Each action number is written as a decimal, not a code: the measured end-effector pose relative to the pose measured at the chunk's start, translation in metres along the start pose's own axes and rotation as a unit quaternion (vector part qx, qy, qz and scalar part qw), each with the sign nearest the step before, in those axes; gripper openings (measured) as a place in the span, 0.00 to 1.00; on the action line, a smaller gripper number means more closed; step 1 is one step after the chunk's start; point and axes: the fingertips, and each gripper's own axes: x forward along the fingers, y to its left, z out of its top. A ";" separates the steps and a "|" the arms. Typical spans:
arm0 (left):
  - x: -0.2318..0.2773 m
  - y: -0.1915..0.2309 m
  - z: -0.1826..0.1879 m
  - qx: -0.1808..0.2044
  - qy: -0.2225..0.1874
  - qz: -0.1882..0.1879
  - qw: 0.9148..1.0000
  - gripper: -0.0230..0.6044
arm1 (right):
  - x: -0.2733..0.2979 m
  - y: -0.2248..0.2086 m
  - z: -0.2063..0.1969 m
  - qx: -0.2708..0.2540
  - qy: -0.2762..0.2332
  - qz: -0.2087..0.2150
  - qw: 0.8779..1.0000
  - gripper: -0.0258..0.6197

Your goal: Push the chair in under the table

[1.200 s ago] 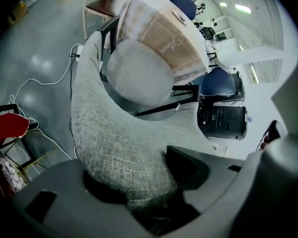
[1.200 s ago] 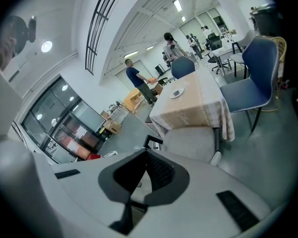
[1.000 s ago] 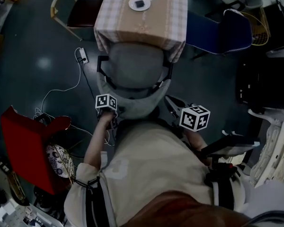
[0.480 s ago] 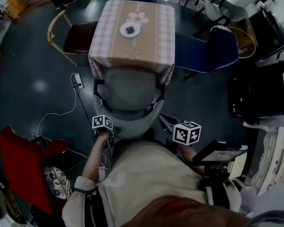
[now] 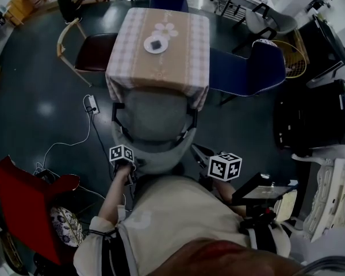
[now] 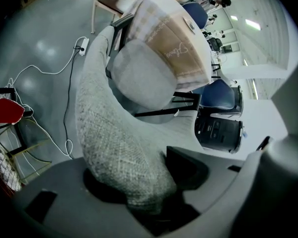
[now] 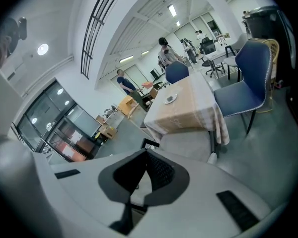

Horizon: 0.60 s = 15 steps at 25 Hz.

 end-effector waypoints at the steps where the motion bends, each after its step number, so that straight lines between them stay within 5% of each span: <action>1: 0.000 0.000 0.001 -0.003 -0.001 -0.002 1.000 0.43 | 0.001 0.001 0.001 -0.001 0.000 0.000 1.000 0.06; 15: 0.004 -0.011 0.012 -0.045 -0.018 -0.031 0.998 0.43 | 0.000 -0.003 0.004 0.002 -0.002 -0.005 1.000 0.06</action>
